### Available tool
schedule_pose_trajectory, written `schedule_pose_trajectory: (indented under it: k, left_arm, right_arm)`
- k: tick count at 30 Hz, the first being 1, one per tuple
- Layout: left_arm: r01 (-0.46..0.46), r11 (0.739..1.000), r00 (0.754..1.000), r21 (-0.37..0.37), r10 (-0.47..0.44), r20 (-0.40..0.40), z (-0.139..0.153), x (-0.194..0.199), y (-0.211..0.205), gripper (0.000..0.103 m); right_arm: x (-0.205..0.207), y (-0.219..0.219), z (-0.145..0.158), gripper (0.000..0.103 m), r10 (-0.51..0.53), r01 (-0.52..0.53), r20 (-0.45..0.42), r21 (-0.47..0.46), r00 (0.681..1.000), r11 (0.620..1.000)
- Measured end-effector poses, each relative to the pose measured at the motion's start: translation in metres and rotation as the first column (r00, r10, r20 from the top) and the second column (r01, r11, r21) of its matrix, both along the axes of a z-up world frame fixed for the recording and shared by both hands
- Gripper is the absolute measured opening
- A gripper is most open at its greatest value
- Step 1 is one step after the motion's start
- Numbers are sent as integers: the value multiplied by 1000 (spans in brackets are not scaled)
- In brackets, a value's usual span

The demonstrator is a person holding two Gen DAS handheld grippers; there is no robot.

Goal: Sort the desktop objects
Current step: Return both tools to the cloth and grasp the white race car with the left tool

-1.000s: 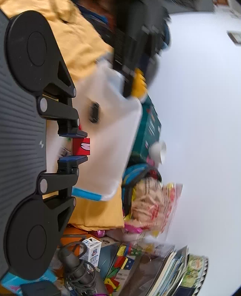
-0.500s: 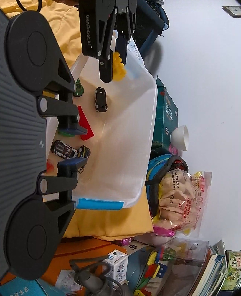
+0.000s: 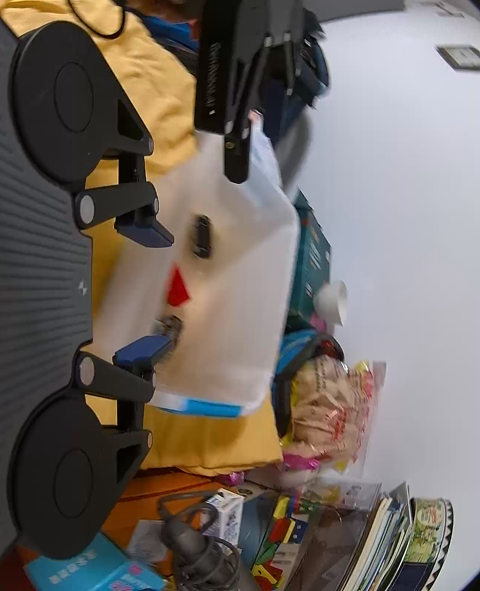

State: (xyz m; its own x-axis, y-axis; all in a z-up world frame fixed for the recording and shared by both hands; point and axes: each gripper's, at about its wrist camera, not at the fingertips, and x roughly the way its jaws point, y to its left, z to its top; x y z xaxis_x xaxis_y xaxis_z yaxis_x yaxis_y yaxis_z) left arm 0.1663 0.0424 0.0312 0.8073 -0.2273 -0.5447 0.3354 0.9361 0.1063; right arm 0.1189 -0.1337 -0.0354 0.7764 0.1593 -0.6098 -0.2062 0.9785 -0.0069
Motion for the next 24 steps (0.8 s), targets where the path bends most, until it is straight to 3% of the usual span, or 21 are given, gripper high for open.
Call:
schedule_pose_trajectory:
  k: [3,7,13,18,19,24]
  left_arm:
    - [-5,1000,999,-19,4,-39,-15,-31,2,77]
    - [-9,999,987,-41,2,-162,-49,-75,8,77]
    - [-13,995,928,-94,-23,-371,-98,-119,18,77]
    - [18,991,879,-132,-78,-470,-111,-140,1,73]
    - [0,993,876,-118,-57,-478,-113,-144,-6,66]
    - [-5,997,869,-71,-30,-494,-120,-162,-28,63]
  right_arm:
    - [-13,1,-20,57,14,-15,-65,-15,998,1000]
    - [-33,1,-53,57,44,-46,-172,-7,984,999]
    - [-52,-2,-90,57,87,-90,-280,2,956,996]
    - [-64,-2,-101,57,113,-111,-309,23,944,994]
    - [-66,0,-102,57,128,-128,-305,22,944,992]
    - [-72,10,-100,58,195,-206,-276,-9,941,979]
